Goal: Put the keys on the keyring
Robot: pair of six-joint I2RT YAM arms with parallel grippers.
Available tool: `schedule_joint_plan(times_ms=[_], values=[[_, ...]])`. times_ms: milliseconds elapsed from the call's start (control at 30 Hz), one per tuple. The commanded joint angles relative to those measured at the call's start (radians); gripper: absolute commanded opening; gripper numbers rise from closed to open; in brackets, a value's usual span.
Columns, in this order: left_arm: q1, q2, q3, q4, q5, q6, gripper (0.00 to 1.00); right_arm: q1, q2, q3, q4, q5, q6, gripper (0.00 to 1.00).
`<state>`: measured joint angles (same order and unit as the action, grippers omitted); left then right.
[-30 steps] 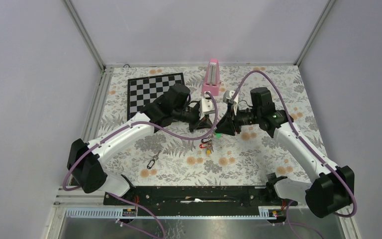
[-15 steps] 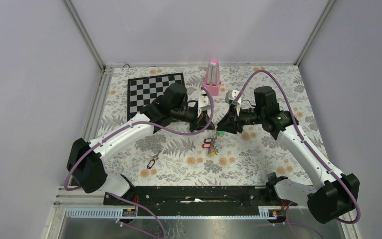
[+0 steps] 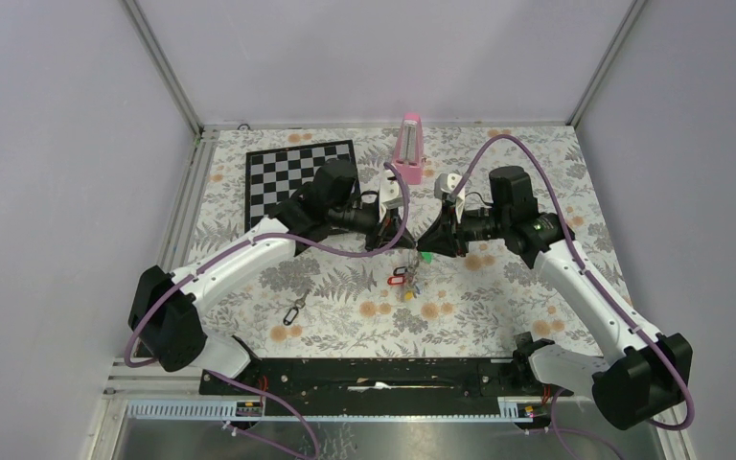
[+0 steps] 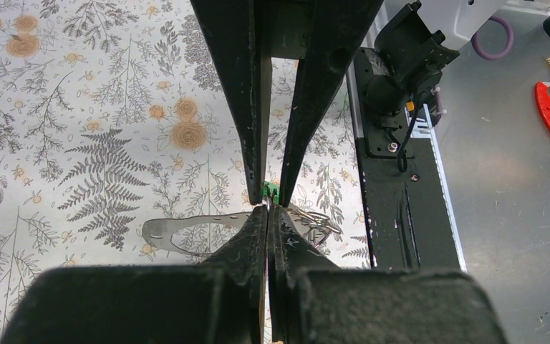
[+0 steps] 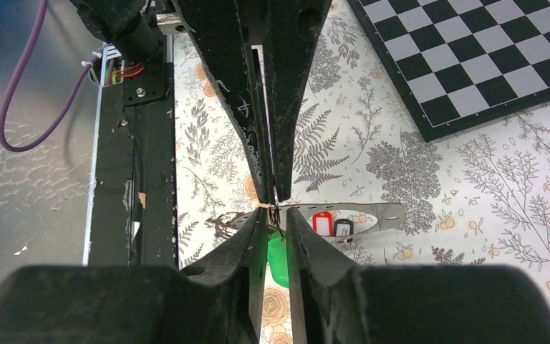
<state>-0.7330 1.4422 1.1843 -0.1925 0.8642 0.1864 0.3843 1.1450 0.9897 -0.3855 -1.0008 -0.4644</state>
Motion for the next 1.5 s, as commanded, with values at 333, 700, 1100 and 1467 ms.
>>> schedule_joint_plan(times_ms=[333, 700, 1100, 1467], values=[[0.035, -0.042, -0.011, 0.089, 0.027, 0.015, 0.0, 0.01, 0.01, 0.065, -0.086, 0.015, -0.066, 0.0], [0.037, -0.015, 0.011, 0.074, 0.041, 0.139, 0.52, 0.057, 0.045, 0.198, -0.321, 0.248, -0.162, 0.0], [0.009, 0.032, -0.01, 0.188, 0.098, 0.091, 0.51, 0.071, 0.042, 0.193, -0.311, 0.252, -0.135, 0.0], [0.005, 0.057, -0.036, 0.237, 0.132, 0.104, 0.41, 0.072, 0.033, 0.181, -0.288, 0.232, -0.113, 0.0]])
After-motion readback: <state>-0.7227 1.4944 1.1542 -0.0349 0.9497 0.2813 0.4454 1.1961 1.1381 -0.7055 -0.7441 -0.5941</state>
